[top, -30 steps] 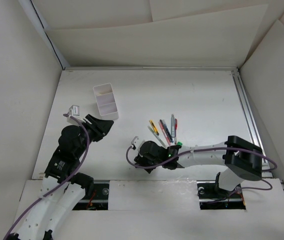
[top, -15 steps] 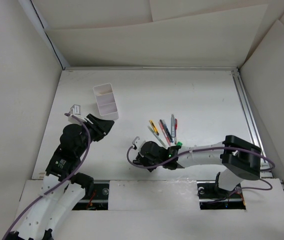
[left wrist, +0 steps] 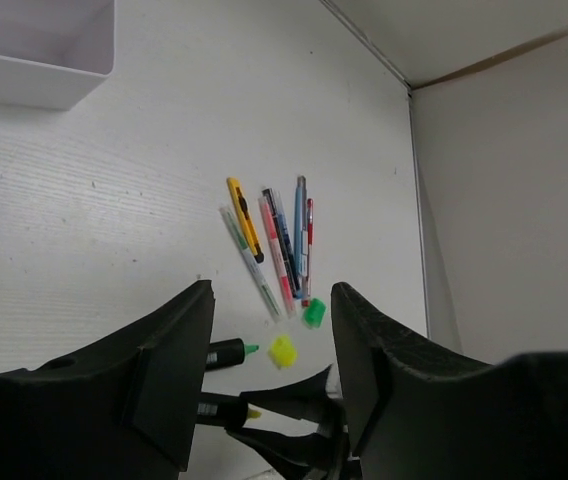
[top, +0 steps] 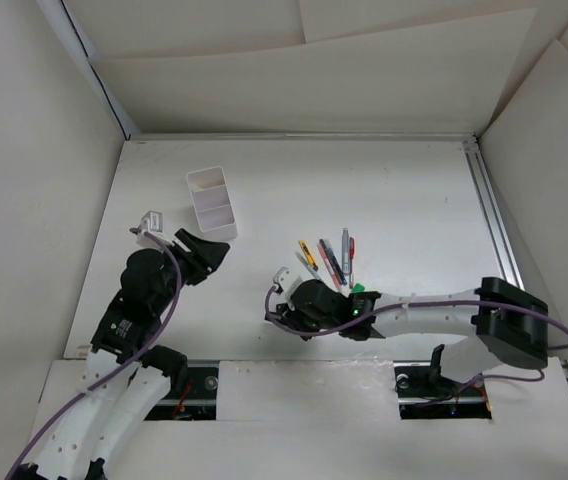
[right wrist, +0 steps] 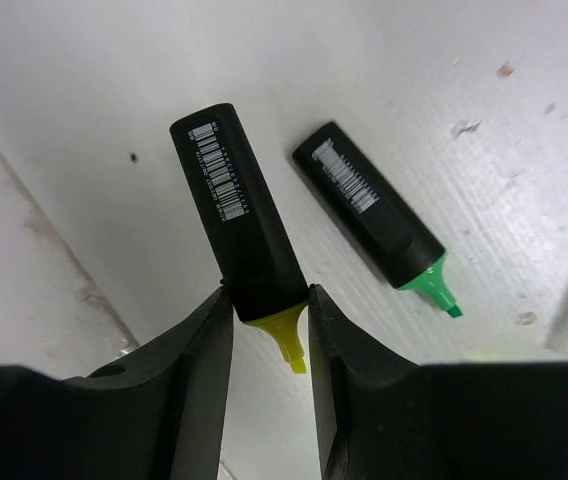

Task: Sort the stationery into containers
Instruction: Pick up the pen from the center of the board.

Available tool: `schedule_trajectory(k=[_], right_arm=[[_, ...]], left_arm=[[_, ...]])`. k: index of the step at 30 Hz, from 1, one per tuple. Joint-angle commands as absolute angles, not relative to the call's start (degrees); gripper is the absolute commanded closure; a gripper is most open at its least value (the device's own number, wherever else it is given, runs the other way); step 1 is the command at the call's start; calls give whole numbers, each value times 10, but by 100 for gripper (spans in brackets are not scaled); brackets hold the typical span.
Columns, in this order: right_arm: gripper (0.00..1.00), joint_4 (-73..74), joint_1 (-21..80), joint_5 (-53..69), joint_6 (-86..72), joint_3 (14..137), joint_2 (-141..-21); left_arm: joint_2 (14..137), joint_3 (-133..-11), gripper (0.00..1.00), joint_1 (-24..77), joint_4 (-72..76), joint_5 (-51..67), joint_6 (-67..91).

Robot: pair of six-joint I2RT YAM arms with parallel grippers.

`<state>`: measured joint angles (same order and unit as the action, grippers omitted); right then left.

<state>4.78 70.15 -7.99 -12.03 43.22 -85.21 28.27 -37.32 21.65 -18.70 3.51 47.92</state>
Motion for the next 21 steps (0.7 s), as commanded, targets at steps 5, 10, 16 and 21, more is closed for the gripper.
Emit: schedule_trajectory(k=[5, 10, 16, 21], right_arm=[[78, 68, 694, -123, -129, 461, -755], [78, 83, 673, -136, -123, 506, -748], [78, 83, 663, -142, -112, 543, -760], [78, 83, 663, -142, -106, 575, -777]], left_arm=[[291, -339, 54, 214, -131, 129, 490], [306, -292, 57, 214, -76, 220, 522], [326, -271, 59, 214, -40, 280, 527], [346, -259, 57, 214, -21, 298, 522]])
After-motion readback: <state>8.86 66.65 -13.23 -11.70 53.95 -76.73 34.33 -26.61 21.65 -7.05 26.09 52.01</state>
